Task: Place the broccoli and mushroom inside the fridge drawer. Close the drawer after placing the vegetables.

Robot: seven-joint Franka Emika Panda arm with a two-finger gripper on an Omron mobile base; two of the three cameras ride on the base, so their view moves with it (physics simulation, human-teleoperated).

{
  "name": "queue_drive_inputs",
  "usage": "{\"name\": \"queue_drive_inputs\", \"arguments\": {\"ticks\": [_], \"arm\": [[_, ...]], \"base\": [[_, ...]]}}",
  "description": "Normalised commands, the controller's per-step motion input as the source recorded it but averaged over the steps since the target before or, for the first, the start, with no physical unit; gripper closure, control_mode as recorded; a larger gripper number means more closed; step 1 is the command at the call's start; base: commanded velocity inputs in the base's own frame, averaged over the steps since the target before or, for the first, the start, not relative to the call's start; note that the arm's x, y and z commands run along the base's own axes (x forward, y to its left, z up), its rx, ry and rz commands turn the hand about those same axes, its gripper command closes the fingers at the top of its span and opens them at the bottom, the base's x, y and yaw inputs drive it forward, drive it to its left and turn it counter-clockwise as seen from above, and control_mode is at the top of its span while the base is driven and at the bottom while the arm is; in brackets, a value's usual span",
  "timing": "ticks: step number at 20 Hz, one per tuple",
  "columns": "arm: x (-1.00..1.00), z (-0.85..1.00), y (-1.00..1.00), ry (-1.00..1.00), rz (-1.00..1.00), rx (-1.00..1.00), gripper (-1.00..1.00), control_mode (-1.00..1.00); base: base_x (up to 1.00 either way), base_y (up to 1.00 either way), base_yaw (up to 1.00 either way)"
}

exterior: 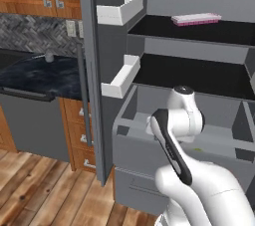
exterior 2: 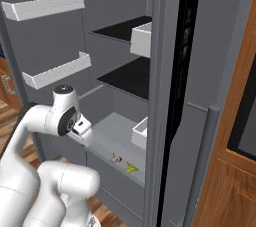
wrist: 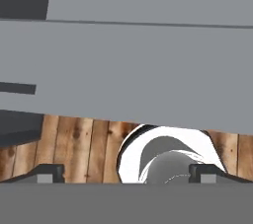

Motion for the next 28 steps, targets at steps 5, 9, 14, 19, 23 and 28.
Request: {"name": "queue_drive_inputs", "arguments": {"ticks": [5, 9, 14, 19, 23, 28], "arm": [[0.25, -0.38, -0.01, -0.03, 0.0, 0.01, -1.0, -1.0], [0.28, -0.14, -0.14, -0.13, 0.0, 0.0, -1.0, -1.0], [0.39, 0.0, -0.24, -0.17, 0.0, 0.0, -1.0, -1.0], [0.75, 0.0, -0.31, -0.14, 0.0, 0.0, -1.0, -1.0], [0.98, 0.09, -0.36, -0.12, 0.0, 0.0, -1.0, -1.0], [1.0, 0.2, -0.39, -0.05, 0.0, 0.0, -1.0, -1.0]], "base": [[0.0, 0.0, 0.0], [0.0, 0.0, 0.0], [0.0, 0.0, 0.0], [0.0, 0.0, 0.0], [0.0, 0.0, 0.0], [0.0, 0.0, 0.0]]}}
